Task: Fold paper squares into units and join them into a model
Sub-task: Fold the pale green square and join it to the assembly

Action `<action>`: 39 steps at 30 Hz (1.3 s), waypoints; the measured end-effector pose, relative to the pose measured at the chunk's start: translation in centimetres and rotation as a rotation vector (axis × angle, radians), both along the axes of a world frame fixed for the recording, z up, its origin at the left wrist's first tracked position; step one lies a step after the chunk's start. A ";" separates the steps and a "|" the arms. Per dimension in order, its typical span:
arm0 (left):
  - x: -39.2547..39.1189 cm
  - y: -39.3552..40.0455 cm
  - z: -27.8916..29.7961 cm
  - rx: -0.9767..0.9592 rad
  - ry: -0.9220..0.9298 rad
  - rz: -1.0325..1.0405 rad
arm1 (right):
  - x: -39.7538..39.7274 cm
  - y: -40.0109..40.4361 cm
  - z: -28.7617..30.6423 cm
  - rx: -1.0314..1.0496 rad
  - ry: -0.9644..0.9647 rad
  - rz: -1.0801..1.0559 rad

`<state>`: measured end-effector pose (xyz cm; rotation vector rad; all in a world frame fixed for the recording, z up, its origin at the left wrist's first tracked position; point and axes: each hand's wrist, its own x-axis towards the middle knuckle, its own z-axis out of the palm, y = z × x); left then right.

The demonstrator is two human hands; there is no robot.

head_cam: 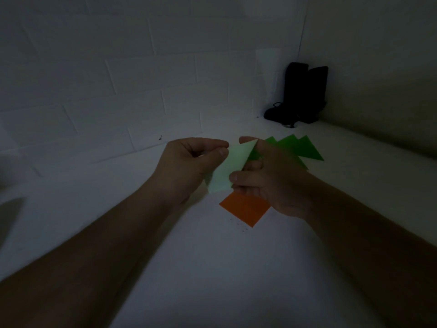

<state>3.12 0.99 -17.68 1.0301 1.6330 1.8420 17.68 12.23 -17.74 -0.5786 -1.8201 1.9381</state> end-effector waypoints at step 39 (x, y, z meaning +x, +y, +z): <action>0.0 -0.6 0.0 -0.046 0.262 0.014 | 0.4 0.9 0.8 0.135 -0.028 -0.127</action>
